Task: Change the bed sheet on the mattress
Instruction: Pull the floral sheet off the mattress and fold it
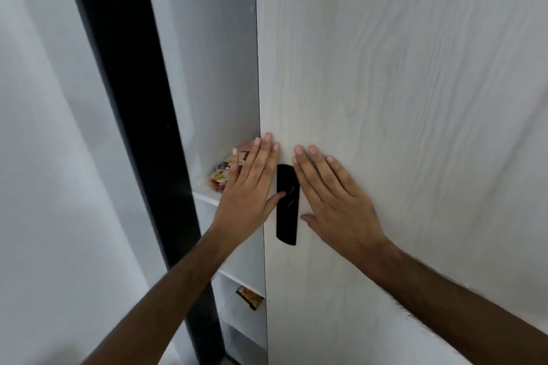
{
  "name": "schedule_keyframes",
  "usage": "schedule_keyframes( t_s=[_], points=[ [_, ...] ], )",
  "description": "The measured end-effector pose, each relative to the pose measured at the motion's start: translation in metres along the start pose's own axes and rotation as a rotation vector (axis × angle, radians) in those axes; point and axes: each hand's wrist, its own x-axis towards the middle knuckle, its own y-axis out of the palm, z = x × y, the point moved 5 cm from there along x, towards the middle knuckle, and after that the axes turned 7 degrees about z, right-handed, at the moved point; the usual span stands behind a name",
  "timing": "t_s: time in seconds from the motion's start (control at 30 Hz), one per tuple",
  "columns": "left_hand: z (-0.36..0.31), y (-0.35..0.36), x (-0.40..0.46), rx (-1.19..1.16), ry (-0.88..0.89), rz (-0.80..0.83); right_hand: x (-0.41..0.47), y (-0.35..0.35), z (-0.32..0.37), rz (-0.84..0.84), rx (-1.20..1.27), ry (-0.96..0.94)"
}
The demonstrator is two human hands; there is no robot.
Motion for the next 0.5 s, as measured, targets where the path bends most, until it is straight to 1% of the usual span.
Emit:
schedule_keyframes(
  t_s=[0.1,0.23,0.5],
  points=[
    [0.021,0.003,-0.005,0.158,-0.073,0.051,0.021,0.001,0.020,0.013,0.017,0.007],
    [0.049,0.006,-0.008,0.291,-0.134,0.087,0.048,0.001,0.044,0.001,0.074,-0.017],
    [0.101,0.011,-0.012,0.365,-0.187,0.157,0.078,0.003,0.071,-0.028,0.056,-0.093]
  ],
)
